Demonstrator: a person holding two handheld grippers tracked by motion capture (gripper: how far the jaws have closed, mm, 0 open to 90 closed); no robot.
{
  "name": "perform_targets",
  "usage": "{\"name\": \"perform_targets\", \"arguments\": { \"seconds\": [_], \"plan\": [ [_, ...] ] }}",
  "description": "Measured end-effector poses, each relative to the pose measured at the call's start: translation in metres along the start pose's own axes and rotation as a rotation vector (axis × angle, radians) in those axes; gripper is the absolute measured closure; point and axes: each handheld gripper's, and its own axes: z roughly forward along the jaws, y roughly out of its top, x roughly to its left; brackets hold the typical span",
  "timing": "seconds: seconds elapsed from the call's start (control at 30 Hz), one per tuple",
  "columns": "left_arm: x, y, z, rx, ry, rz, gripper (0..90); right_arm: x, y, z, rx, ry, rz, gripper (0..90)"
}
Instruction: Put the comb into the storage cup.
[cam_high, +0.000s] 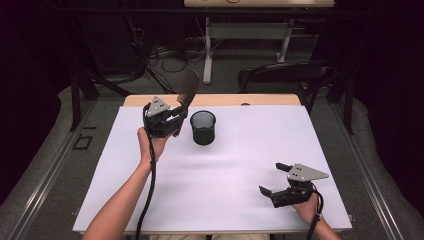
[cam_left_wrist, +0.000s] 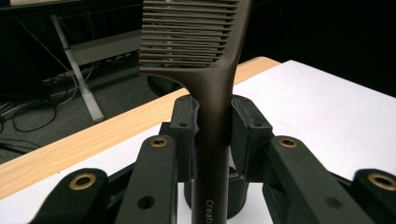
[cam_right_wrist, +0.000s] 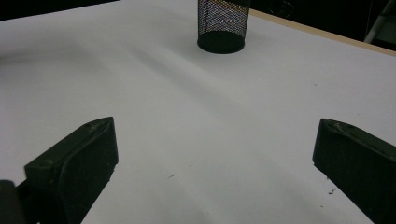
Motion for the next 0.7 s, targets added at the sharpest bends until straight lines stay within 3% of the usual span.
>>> {"name": "perform_targets", "arguments": {
  "seconds": [0.7],
  "plan": [
    [-0.001, 0.009, 0.011, -0.032, -0.004, -0.008, 72.5, 0.0, 0.0, 0.0, -0.007, -0.001, 0.006, 0.0]
  ]
}}
